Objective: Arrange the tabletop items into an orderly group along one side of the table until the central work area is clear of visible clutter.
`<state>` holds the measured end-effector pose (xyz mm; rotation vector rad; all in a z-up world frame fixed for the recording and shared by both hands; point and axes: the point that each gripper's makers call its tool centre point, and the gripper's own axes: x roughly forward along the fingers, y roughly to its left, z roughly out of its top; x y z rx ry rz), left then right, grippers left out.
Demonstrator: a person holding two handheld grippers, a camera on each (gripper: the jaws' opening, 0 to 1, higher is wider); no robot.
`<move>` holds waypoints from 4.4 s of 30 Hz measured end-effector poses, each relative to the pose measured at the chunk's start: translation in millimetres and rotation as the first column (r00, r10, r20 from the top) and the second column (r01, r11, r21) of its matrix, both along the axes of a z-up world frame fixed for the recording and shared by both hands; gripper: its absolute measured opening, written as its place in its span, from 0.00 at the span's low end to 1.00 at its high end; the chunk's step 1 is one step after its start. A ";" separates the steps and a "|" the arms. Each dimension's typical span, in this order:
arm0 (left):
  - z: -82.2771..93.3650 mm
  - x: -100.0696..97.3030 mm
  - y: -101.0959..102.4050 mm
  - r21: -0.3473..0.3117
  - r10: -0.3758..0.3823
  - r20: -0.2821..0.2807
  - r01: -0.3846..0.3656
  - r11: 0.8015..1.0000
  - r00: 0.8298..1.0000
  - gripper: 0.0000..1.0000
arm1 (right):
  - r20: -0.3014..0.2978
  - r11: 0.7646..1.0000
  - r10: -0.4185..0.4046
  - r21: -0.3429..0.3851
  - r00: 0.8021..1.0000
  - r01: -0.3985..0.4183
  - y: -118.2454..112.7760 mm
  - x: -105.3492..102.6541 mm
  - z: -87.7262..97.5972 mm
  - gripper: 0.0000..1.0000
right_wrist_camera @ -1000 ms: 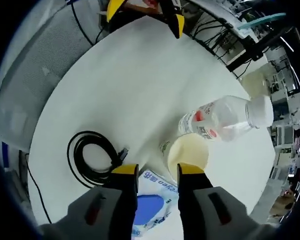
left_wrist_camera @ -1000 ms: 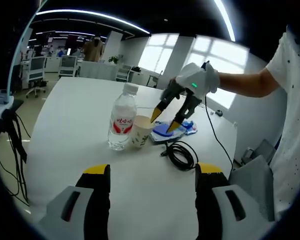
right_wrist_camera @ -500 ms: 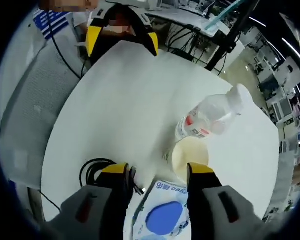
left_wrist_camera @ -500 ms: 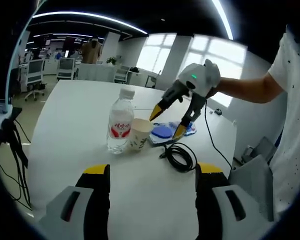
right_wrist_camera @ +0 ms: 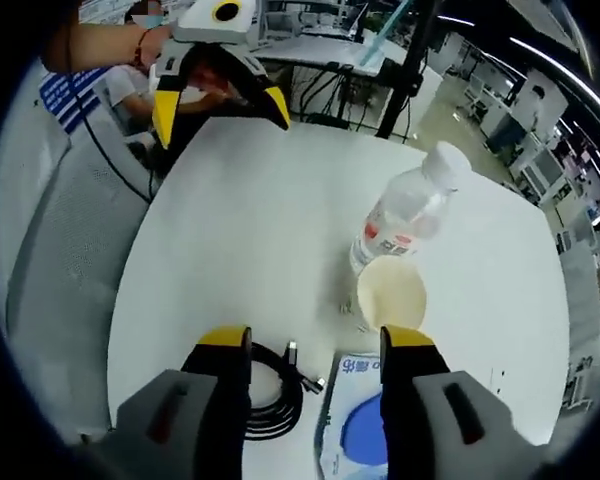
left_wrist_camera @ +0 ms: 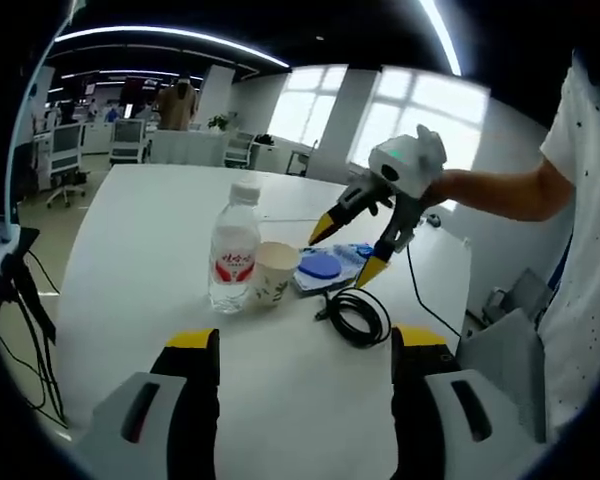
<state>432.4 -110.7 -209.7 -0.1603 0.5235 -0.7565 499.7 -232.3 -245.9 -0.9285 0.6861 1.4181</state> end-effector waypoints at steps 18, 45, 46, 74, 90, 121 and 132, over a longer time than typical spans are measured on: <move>13.3 4.6 -24.5 0.027 -0.059 0.016 0.058 0.998 0.998 0.72 | -0.016 0.979 -0.172 0.112 0.985 0.173 -22.4 -2.7 17.5 0.54; 12.7 12.9 -123.3 0.067 -0.215 0.012 0.214 0.975 0.976 0.70 | -0.063 0.854 -0.484 0.187 0.873 0.486 -127.1 -25.3 22.2 0.50; 10.7 13.9 -127.8 0.068 -0.216 0.010 0.214 0.974 0.976 0.70 | -0.070 0.840 -0.505 0.188 0.860 0.508 -131.6 -26.2 19.9 0.50; -85.5 32.0 -167.4 0.227 -0.132 -0.190 0.175 0.958 0.973 0.53 | -0.266 0.655 -0.692 0.159 0.671 0.738 -115.6 -29.1 -50.5 0.36; -122.9 35.9 -168.8 0.340 -0.070 -0.268 0.162 0.927 0.961 0.32 | -0.251 0.670 -0.702 0.085 0.667 0.737 -102.1 -17.5 -86.5 0.22; -105.4 45.8 -182.4 0.331 0.021 -0.264 0.070 0.941 0.964 0.03 | -0.318 0.519 -0.782 0.141 0.535 0.843 -126.0 -17.5 -57.9 0.00; -77.0 48.0 -204.3 0.305 -0.023 -0.224 0.093 0.948 0.974 0.03 | -0.295 0.487 -0.800 0.189 0.522 0.853 -147.8 -18.7 -28.4 0.00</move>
